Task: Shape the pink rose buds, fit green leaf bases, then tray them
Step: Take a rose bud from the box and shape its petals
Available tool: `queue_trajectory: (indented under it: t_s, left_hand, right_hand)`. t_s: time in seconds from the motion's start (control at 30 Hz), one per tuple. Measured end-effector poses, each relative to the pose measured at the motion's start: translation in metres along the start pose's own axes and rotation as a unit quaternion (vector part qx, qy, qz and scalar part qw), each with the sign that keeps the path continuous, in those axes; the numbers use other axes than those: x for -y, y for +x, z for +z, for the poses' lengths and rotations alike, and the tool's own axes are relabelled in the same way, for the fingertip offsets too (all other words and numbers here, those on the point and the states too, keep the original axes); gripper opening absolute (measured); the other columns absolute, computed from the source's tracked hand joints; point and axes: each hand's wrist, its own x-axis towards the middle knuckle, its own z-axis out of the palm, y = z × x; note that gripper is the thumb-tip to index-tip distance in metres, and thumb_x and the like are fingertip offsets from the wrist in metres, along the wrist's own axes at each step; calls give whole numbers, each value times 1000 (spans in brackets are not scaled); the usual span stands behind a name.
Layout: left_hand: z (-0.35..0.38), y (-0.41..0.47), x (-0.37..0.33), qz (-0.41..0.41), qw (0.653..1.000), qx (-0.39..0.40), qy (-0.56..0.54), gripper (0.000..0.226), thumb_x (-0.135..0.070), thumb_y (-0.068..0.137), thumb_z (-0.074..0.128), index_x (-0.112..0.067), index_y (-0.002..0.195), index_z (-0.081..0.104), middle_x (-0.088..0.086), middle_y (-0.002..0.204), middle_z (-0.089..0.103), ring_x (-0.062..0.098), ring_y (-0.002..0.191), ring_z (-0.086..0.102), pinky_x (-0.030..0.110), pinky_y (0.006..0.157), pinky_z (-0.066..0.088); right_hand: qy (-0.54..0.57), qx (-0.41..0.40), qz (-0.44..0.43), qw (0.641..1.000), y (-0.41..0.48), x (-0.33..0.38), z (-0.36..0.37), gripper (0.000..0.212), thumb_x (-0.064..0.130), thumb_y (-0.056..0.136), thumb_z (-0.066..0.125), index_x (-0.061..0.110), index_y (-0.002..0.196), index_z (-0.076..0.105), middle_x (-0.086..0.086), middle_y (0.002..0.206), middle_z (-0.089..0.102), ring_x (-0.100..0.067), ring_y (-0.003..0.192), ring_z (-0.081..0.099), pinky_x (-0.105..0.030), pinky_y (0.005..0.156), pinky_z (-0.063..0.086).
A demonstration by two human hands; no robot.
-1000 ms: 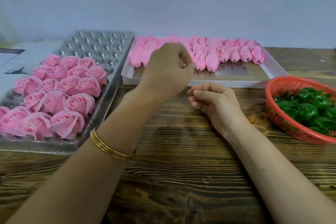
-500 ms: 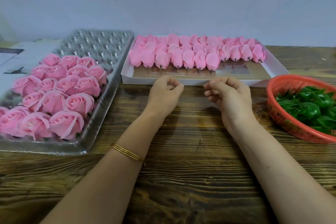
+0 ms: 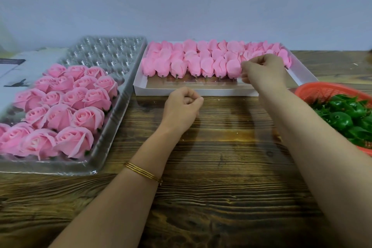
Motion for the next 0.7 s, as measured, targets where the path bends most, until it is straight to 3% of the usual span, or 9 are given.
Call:
queue_trajectory:
  t_s: [0.07,0.13,0.27,0.4,0.47,0.57,0.63,0.7]
  left_hand:
    - [0,1,0,-3,1000,3,-2,10,-12,93,63,-15,84,61,-11,46,56,-2,48,51,22,64,43]
    - [-1,1,0,-6,1000,7,-5,9,-12,93,63,-16,85,62,-11,47,56,-2,49,52,23,66,44]
    - [-1,2,1,-6,1000,11,-6,9,-13,93,63,-17,85,62,-11,47,57,-2,49,53,24,67,44]
    - [-1,3,2,-7,1000,10,-6,9,-13,92,63,-17,84,62,-10,47,58,-2,49,53,25,65,43]
    - [0,3,2,-8,1000,11,-6,9,-14,92,63,-17,85,62,-10,48,58,-2,49,53,25,65,43]
    - [-1,3,1,-8,1000,12,-5,8,-13,93,63,-16,85,62,-10,47,57,-1,49,53,24,65,42]
    - [-1,2,-1,-11,1000,14,-6,6,-13,93,63,-15,87,63,-9,49,57,0,50,54,25,67,44]
    - [-1,2,-2,-12,1000,16,-8,4,-13,93,63,-13,89,63,-8,52,58,1,52,54,25,69,45]
  right_hand:
    - [-60,4,-3,998,16,-1,4,29,9,78,58,17,54,42,-12,68,46,-22,66,47,-26,57,37]
    - [-94,9,18,995,31,-2,9,26,11,80,60,16,61,43,-10,72,47,-19,70,44,-26,53,27]
    - [-119,24,64,991,52,-8,16,24,15,80,64,13,68,43,-7,74,50,-22,72,52,-24,56,36]
    - [-128,64,100,985,59,-13,23,22,13,77,67,7,82,47,-12,78,51,-28,70,54,-38,73,55]
    - [-143,77,121,979,60,-12,25,32,11,69,68,5,95,49,-10,74,50,-27,65,54,-39,77,57]
    - [-160,108,147,970,61,-7,26,31,11,61,69,7,88,54,-10,69,54,-24,61,55,-28,68,57]
    - [-136,124,159,970,63,-7,27,23,17,71,74,12,78,52,-7,78,56,-18,60,53,-21,50,52]
    - [-116,126,158,972,69,-13,28,26,21,79,75,15,74,49,-8,89,56,-18,61,48,-26,48,43]
